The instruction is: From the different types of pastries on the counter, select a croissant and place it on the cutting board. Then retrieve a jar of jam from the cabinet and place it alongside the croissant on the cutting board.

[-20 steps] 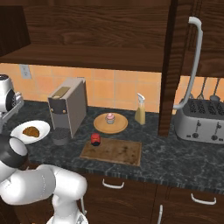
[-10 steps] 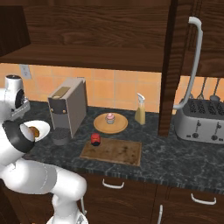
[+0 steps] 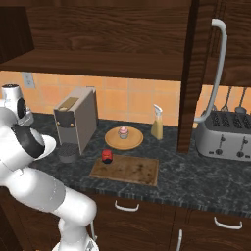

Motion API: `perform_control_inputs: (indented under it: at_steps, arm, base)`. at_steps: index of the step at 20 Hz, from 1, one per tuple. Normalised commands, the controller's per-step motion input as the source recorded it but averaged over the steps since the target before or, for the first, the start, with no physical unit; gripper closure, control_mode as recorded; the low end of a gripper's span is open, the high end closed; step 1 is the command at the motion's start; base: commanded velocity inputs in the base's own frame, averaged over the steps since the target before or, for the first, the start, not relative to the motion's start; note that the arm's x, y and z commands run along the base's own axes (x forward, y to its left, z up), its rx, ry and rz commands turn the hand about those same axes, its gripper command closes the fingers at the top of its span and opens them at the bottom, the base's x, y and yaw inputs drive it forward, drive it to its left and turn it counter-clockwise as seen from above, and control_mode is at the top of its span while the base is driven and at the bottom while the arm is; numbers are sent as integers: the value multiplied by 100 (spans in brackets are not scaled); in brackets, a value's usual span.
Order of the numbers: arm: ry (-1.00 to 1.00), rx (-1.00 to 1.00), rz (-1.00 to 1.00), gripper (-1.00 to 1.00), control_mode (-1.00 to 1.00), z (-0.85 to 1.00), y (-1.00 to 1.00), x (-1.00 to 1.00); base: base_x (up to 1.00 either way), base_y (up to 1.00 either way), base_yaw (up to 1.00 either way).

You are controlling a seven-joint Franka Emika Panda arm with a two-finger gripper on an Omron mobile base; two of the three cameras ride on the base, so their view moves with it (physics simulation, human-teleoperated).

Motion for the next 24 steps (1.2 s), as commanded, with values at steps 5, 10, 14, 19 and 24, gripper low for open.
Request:
perform_control_inputs:
  at_steps: [5,10,14,19,24]
  arm:
    - [5,-4,0,-100,-100,0,1,3]
    - [3,-4,-6,-100,-100,-10,9,0]
    - [0,-10,-9,-100,-100,-9,17,6]
    - [0,-6,-10,-100,-100,0,19,29]
    - [0,0,-15,-100,-100,0,37,40]
  base:
    - [0,0,0]
    - [0,0,0]
    - [0,0,0]
    - [0,0,0]
    - [0,0,0]
